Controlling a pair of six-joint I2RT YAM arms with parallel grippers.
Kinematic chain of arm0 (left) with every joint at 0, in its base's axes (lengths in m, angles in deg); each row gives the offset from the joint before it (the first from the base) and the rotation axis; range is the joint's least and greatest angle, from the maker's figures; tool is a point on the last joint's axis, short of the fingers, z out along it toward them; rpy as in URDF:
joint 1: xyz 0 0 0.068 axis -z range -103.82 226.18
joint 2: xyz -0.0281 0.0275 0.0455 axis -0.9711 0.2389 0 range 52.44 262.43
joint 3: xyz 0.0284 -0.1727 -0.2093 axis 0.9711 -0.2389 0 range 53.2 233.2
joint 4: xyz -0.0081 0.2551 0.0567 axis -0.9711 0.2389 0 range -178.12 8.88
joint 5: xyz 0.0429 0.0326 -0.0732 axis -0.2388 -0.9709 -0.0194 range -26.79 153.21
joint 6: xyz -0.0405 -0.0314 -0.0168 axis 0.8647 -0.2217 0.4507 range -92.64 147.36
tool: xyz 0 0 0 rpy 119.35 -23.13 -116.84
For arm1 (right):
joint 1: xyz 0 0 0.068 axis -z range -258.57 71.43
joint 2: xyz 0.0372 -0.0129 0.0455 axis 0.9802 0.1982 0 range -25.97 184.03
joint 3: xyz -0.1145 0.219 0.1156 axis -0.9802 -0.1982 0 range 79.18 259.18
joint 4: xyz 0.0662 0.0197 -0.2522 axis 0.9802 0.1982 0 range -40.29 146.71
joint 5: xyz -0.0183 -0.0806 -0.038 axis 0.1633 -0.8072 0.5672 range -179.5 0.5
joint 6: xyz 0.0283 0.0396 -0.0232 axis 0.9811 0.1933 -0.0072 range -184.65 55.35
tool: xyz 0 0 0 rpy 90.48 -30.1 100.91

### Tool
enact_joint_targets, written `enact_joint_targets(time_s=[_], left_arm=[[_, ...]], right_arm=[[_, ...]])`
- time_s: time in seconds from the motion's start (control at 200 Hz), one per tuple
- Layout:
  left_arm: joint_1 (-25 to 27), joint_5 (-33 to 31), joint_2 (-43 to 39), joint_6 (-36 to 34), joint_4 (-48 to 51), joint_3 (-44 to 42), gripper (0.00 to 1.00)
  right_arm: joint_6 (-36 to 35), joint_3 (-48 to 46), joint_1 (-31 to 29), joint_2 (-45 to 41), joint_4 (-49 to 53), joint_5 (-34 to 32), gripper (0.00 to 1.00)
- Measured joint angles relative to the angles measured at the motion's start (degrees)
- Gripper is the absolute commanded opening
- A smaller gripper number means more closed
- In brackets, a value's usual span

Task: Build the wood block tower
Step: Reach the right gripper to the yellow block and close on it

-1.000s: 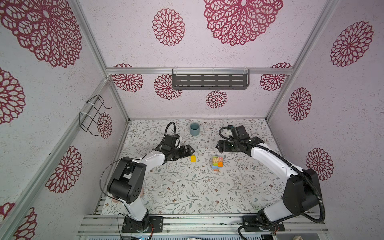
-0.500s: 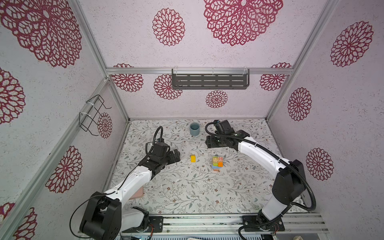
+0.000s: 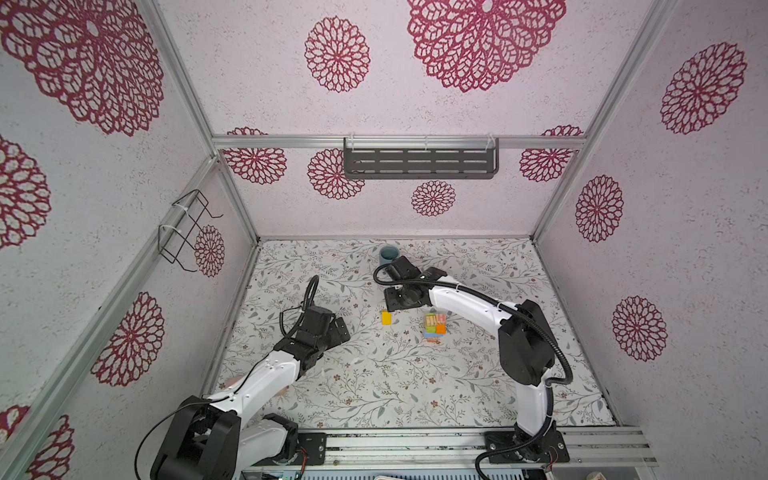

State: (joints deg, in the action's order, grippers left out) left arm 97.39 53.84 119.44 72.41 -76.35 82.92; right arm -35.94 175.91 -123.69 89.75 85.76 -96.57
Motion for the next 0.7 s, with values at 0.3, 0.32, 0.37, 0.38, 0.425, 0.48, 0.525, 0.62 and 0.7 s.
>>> enact_joint_targets(time_s=[0.3,0.32,0.37,0.38,0.425,0.48,0.525,0.62,0.7], left_arm=[[0.00,-1.33,-3.26,0.20,-0.55,-1.22,0.97],[0.00,-1.53,-3.39,0.17,-0.57,-1.27,0.97],[0.00,-1.81,-3.63,0.13,-0.55,-1.33,0.97],[0.00,-1.86,-3.65,0.13,-0.55,-1.36,0.97],[0.00,-2.05,-3.78,0.00,-0.52,-1.40,0.97],[0.00,-2.19,-3.78,-0.04,-0.55,-1.40,0.97],[0.00,-2.23,-3.78,-0.04,-0.55,-1.40,0.97],[0.00,-2.43,-3.78,-0.26,-0.57,-1.40,0.97],[0.00,-2.56,-3.76,-0.42,-0.66,-1.44,0.97]], right_arm=[[1.86,6.23,-1.22,7.74,1.33,-0.44,0.63],[1.92,6.49,-1.22,8.15,1.42,-0.42,0.63],[2.12,7.06,-1.22,9.07,1.62,-0.44,0.63],[2.25,7.23,-1.22,9.25,1.70,-0.44,0.63],[2.43,7.82,-1.25,9.99,1.95,-0.44,0.63],[2.45,8.63,-1.33,10.82,2.36,-0.42,0.63],[2.47,9.44,-1.36,11.54,2.75,-0.42,0.62],[2.56,10.60,-1.44,12.83,2.97,-0.39,0.60],[2.75,10.73,-1.44,13.29,3.19,-0.35,0.58]])
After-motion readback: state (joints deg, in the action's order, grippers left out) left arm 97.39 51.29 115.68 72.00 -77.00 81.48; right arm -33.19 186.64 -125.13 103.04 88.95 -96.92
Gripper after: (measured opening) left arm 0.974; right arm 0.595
